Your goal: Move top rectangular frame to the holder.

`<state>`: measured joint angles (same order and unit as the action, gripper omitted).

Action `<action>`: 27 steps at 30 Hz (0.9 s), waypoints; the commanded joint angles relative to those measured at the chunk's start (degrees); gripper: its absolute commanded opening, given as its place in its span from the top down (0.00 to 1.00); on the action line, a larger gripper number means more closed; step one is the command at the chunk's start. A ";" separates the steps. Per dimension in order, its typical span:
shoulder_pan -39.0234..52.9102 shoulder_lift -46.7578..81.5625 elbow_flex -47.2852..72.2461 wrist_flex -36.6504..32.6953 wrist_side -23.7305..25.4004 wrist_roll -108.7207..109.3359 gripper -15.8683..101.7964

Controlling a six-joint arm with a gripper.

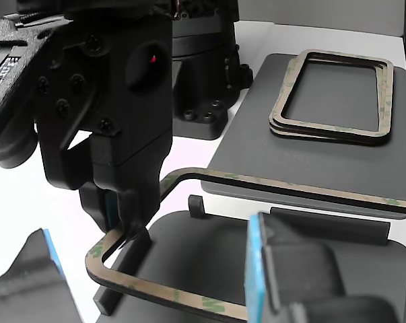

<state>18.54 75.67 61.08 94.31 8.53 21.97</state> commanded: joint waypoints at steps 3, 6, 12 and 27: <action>-1.76 -0.79 -3.25 0.62 0.09 -1.67 0.96; -2.37 -1.76 -3.96 0.62 0.09 -2.20 0.96; -3.08 -3.69 -5.54 0.62 -0.18 -3.43 0.96; -5.54 -5.63 -5.54 0.62 -3.16 -4.66 0.96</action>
<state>13.97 68.82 56.51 94.31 5.54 17.40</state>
